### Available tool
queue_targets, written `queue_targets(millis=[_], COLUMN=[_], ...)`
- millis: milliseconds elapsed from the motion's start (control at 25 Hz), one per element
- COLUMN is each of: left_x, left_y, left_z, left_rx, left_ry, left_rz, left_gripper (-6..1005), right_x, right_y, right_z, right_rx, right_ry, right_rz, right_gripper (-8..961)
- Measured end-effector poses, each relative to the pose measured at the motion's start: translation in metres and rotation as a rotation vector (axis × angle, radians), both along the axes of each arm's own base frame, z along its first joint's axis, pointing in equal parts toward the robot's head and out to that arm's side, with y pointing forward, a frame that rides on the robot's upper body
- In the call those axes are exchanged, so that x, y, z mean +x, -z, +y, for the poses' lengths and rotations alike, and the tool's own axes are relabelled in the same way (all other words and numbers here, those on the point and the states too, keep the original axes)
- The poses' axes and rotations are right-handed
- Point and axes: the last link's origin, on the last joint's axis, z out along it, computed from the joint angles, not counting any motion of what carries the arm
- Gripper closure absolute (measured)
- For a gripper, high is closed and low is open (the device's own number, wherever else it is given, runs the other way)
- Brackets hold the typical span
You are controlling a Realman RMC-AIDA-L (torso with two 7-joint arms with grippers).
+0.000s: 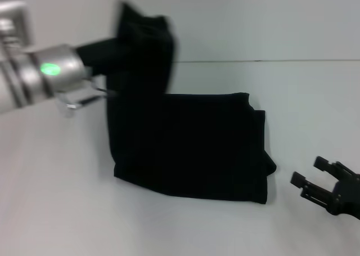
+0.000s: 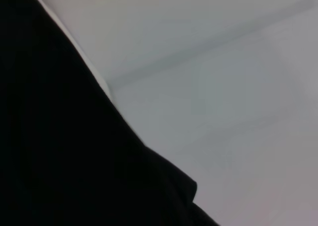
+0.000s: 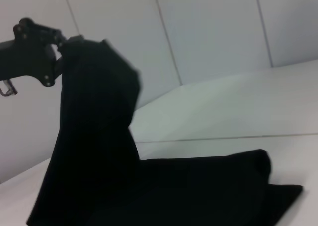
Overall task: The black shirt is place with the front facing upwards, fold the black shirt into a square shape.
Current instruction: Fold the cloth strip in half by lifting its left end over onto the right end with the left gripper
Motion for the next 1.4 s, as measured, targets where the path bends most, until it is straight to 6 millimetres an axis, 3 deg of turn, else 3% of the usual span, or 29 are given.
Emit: queue_targets(millis=[120,200,440,560,880,1120,1240,1400], left_x=[0.026,0.030,0.006,-0.006,-0.014,-0.008,-0.011,-0.028], left_y=[0.037,0.061,0.122,0.134,0.139,0.134,0.117,0.087], left_z=[-0.009,-0.019,-0.061,-0.078,-0.088,-0.090,-0.090,-0.092], left_rx=[-0.097,-0.155,-0.280,-0.304,-0.256,-0.230,-0.152,-0.004], left_ry=[0.075,0.094,0.035,0.008,0.043,0.117,0.217,0.331], left_rz=[-0.003,-0.017,-0.006,-0.011,0.001,-0.009,-0.009,0.046], left_gripper=[976,976,975,973,966,809,716,574], right_x=[0.005,0.006,0.006,0.006,0.004,0.013,0.012,-0.009], right_y=[-0.003,-0.004,-0.006,-0.006,-0.007,-0.019,-0.023,-0.024], right_z=[-0.006,-0.009,-0.013,-0.012,-0.006,-0.008,-0.009,0.000], right_rx=[0.009,0.013,0.016,0.016,0.027,0.122,0.148,0.137], right_ry=[0.017,0.018,0.013,0.012,0.009,0.078,0.078,-0.035], right_rz=[0.002,0.008,0.017,0.016,0.017,0.053,0.079,0.120], right_gripper=[46,46,46,46,46,45,47,53])
